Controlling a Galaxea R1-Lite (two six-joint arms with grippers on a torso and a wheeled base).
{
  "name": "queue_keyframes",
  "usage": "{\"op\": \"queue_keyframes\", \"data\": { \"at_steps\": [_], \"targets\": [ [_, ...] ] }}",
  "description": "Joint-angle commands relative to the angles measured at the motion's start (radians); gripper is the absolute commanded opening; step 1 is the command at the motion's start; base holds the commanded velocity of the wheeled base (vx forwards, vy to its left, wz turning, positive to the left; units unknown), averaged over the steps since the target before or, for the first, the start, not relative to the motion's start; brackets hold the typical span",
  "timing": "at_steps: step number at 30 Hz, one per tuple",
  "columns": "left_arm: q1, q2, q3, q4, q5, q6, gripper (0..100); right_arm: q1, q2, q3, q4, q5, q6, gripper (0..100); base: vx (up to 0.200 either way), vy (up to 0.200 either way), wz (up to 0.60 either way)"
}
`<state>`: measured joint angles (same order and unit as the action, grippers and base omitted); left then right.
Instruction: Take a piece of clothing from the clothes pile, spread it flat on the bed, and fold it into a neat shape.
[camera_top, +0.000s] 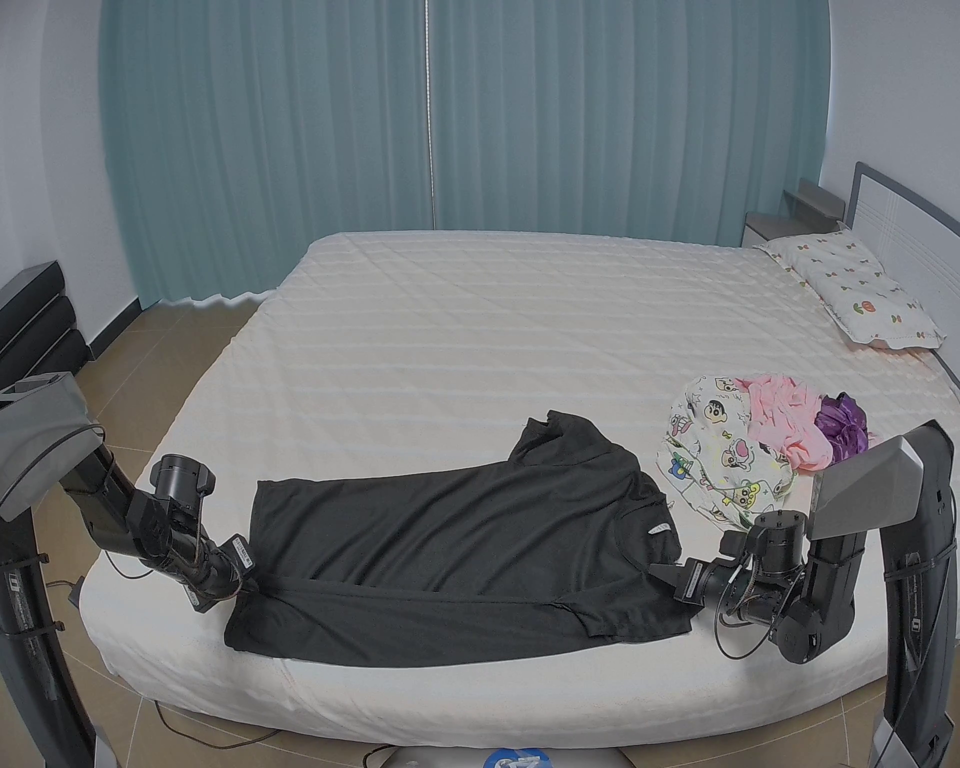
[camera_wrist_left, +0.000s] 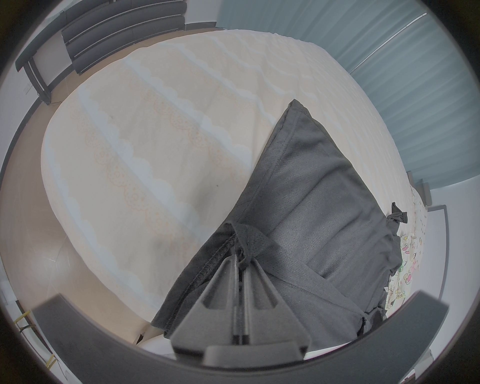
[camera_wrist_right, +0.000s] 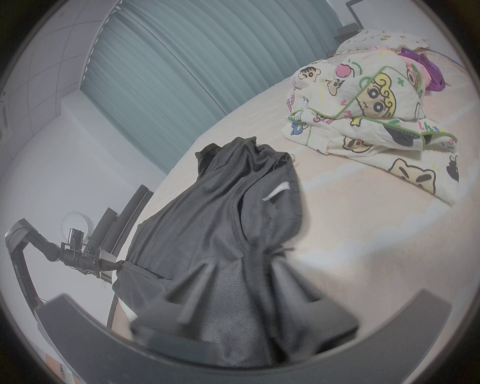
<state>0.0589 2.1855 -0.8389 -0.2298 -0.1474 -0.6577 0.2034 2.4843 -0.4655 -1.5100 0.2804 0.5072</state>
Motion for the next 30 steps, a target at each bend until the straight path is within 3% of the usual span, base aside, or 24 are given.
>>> {"op": "queue_keyframes", "data": {
  "at_steps": [1,8,17,30],
  "targets": [
    [0.001,0.003,0.001,0.0,0.0,0.0,0,-0.006,0.008,0.007,-0.012,0.0,0.001,0,0.0,0.0,0.0],
    [0.001,0.005,0.001,0.001,0.0,0.0,0,-0.021,-0.034,0.021,-0.059,0.003,0.016,0,0.0,0.0,0.0],
    [0.001,0.005,0.003,0.001,0.0,0.0,0,-0.033,-0.082,0.005,-0.061,0.002,0.112,0,0.0,0.0,0.0],
    [0.001,0.005,0.008,0.0,0.0,-0.002,0,-0.042,-0.042,-0.053,-0.058,-0.009,0.122,0,0.0,0.0,0.0]
  ]
}}
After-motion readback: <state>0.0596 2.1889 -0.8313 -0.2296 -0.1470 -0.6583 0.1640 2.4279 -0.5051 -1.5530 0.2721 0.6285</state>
